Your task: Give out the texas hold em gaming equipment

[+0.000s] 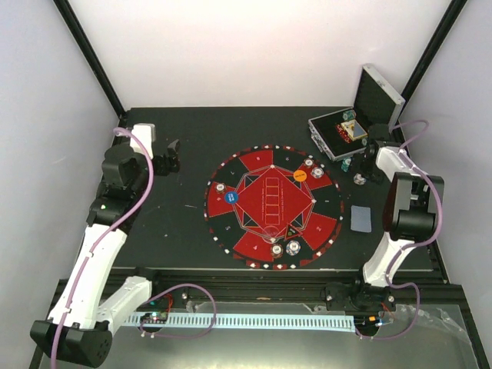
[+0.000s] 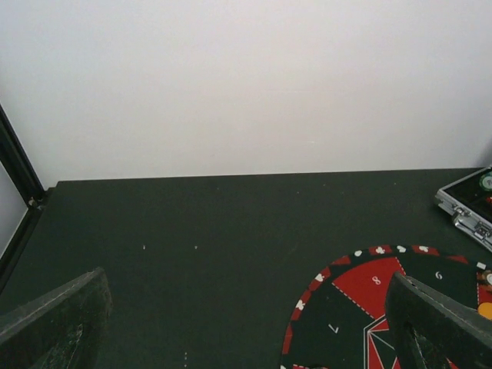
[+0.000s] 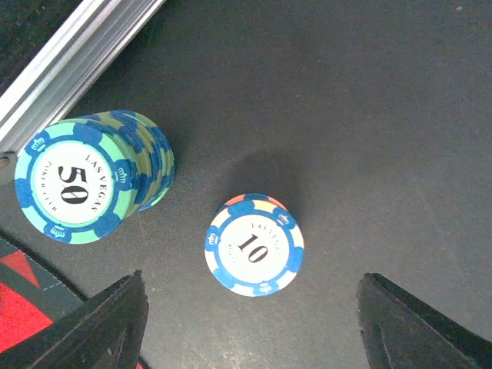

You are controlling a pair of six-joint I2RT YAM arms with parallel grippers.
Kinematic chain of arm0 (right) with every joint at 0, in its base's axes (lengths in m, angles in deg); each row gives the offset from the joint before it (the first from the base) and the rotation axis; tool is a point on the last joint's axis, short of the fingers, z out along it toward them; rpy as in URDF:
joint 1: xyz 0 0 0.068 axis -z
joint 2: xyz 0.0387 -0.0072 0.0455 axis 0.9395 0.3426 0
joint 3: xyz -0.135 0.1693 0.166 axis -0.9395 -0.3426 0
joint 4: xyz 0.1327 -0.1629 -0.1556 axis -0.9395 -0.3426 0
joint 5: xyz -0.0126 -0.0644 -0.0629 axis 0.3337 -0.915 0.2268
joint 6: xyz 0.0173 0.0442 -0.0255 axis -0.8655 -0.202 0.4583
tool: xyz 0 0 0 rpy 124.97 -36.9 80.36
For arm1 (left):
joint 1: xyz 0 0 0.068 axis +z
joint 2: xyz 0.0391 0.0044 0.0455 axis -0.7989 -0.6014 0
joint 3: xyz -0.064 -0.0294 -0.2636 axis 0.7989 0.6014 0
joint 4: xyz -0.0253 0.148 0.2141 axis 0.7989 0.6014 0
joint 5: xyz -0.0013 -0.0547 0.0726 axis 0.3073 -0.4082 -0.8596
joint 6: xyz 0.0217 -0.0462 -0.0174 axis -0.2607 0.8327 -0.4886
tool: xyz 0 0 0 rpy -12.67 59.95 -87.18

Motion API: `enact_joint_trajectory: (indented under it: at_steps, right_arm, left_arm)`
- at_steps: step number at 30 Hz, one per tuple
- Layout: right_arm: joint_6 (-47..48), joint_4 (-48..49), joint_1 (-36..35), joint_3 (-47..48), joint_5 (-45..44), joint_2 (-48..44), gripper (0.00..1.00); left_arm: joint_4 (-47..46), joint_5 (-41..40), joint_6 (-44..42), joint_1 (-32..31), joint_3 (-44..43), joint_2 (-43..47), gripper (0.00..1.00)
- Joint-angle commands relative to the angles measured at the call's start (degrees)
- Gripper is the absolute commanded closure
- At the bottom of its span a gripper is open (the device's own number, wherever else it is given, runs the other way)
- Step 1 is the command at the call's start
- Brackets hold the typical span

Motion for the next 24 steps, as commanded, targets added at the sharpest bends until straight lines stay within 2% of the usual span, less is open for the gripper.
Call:
enact_joint_trajectory:
  at_steps: [1,24]
  right_arm:
    - [1.5,-1.2,0.3,1.8,0.8,2.4,0.25]
    - [1.8,-1.3,0.4,3.7,1.4,9.4,0.37]
  left_arm:
    - [-1.6,-1.0,-1.6,-0.3,-0.5,0.0,0.01]
    - [-1.6,-2.3,-2.1,-0.2,1.2,1.7,0.01]
